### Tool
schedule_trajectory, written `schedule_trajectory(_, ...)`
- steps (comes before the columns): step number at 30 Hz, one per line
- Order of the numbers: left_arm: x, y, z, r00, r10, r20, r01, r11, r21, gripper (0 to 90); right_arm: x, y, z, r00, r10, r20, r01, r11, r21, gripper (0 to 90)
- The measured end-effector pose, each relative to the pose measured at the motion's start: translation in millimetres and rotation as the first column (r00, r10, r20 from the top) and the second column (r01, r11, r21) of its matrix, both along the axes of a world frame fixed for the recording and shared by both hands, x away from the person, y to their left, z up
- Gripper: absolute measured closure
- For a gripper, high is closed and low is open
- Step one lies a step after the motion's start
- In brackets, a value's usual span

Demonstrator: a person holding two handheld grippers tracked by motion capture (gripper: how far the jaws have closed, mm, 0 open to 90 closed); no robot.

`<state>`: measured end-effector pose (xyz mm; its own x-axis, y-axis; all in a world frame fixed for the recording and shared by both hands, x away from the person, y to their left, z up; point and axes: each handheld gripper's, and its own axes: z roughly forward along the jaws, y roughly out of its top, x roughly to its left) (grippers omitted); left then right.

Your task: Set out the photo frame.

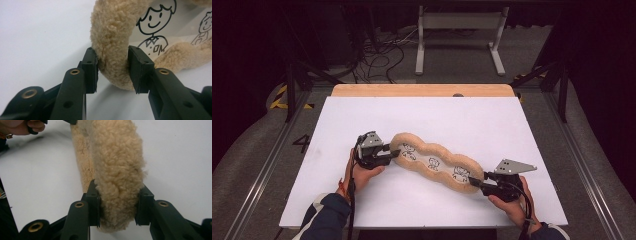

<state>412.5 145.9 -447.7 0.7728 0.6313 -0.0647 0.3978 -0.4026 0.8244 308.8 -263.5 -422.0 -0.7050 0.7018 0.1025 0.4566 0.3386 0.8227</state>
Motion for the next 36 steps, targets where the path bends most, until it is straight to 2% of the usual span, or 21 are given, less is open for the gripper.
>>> schedule_trajectory(10, -14.3, 3.6, 0.5, 0.9997, 0.022, -0.009, -0.022, 0.9998, 0.001, 60.9, 8.0, -2.7, -0.1, 0.9997, -0.012, 0.021, 0.012, 1.000, -0.010, 62.9)
schedule_trajectory(12, -15.5, 3.9, 1.1, 0.9998, 0.020, 0.000, -0.020, 0.9997, 0.011, 60.5, 8.8, -3.3, -0.5, 0.9996, -0.019, 0.021, 0.019, 1.000, -0.004, 59.4)
schedule_trajectory(13, -16.1, 3.5, 1.5, 0.9997, 0.023, 0.004, -0.023, 0.9996, 0.014, 60.1, 9.0, -3.9, -0.8, 0.9992, -0.033, 0.022, 0.033, 0.999, -0.003, 54.5)
schedule_trajectory(16, -17.7, 1.6, 2.4, 0.9993, 0.033, 0.020, -0.033, 0.9991, 0.025, 58.3, 8.6, -4.4, -0.9, 0.9990, -0.039, 0.020, 0.039, 0.999, -0.002, 52.7)
schedule_trajectory(17, -17.9, 0.7, 4.2, 0.9988, 0.029, 0.039, -0.030, 0.9991, 0.031, 58.3, 7.8, -4.8, -0.9, 0.9987, -0.045, 0.022, 0.045, 0.999, -0.004, 51.6)
schedule_trajectory(19, -16.4, 2.1, 6.2, 0.9989, 0.019, 0.043, -0.020, 0.9997, 0.013, 53.7, 4.0, -5.5, -0.8, 0.9981, -0.053, 0.030, 0.053, 0.999, -0.008, 49.3)
schedule_trajectory(20, -15.9, 2.3, 7.2, 0.9988, 0.012, 0.047, -0.011, 0.9999, -0.004, 51.0, 2.5, -6.0, -0.7, 0.9981, -0.051, 0.032, 0.052, 0.999, -0.011, 49.2)
schedule_trajectory(21, -15.4, 1.7, 8.0, 0.9984, 0.008, 0.057, -0.008, 1.0000, -0.001, 49.0, 0.3, -6.6, -0.4, 0.9979, -0.052, 0.038, 0.053, 0.999, -0.012, 49.6)
schedule_trajectory(24, -11.6, -1.6, 8.4, 0.9990, -0.011, 0.044, 0.011, 0.9999, 0.002, 44.5, -5.8, -9.2, 0.5, 0.9975, -0.054, 0.047, 0.054, 0.998, -0.010, 52.2)
schedule_trajectory(27, -9.7, -4.0, 8.3, 0.9988, -0.021, 0.045, 0.021, 0.9998, 0.003, 43.1, -11.9, -11.7, 2.2, 0.9954, -0.059, 0.075, 0.060, 0.998, -0.004, 58.9)
schedule_trajectory(30, -7.4, -5.2, 7.7, 0.9977, -0.022, 0.064, 0.021, 0.9997, 0.015, 47.2, -14.8, -11.7, 2.4, 0.9939, -0.068, 0.087, 0.069, 0.998, -0.008, 61.2)
schedule_trajectory(36, -7.5, 0.7, 8.7, 0.9980, -0.028, 0.056, 0.028, 0.9996, 0.002, 57.9, -17.1, -10.5, 2.0, 0.9923, -0.084, 0.091, 0.085, 0.996, -0.016, 63.8)
